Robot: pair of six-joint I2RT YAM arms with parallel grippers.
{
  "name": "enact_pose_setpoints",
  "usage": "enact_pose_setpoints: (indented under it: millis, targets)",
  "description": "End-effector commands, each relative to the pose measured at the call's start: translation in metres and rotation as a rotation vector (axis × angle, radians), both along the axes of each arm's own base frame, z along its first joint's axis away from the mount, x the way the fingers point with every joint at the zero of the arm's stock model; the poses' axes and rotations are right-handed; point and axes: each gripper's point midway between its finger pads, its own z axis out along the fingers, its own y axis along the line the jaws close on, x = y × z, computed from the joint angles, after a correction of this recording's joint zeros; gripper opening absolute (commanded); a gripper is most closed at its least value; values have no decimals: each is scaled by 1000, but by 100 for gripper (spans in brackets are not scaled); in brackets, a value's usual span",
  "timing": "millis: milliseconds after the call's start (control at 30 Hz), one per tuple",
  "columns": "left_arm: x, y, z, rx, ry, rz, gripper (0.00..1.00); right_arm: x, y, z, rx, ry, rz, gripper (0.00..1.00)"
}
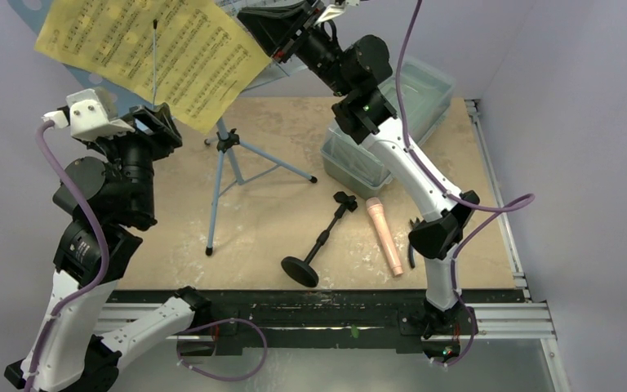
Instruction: Set up the instrument practice props
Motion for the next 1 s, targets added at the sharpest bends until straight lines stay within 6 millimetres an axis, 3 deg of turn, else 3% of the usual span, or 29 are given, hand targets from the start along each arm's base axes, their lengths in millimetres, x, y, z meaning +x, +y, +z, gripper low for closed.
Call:
enact_pose_setpoints:
  millis: [0, 133, 233, 467, 600, 767, 967]
  targets:
    - [3, -2, 3, -31, -21, 1, 62, -25, -15, 30, 33, -88, 4, 24]
    - [4, -2, 0, -27, -11, 7, 62, -20, -18, 24, 20, -63, -30, 45]
    - [5, -2, -1, -26, -7, 7, 62, -19, -27, 21, 11, -4, -60, 53]
    - [4, -2, -3, -21, 0, 8, 62, -25, -48, -11, -68, 234, -93, 72]
    - [5, -3, -3, -22, 1, 1, 62, -24, -59, -35, -98, 368, -131, 76]
    - [4, -2, -3, -22, 1, 2, 62, -43, -47, -51, -106, 422, 11, 75]
    - [3, -2, -1, -17, 2, 3, 62, -45, -30, -62, -88, 435, 106, 60]
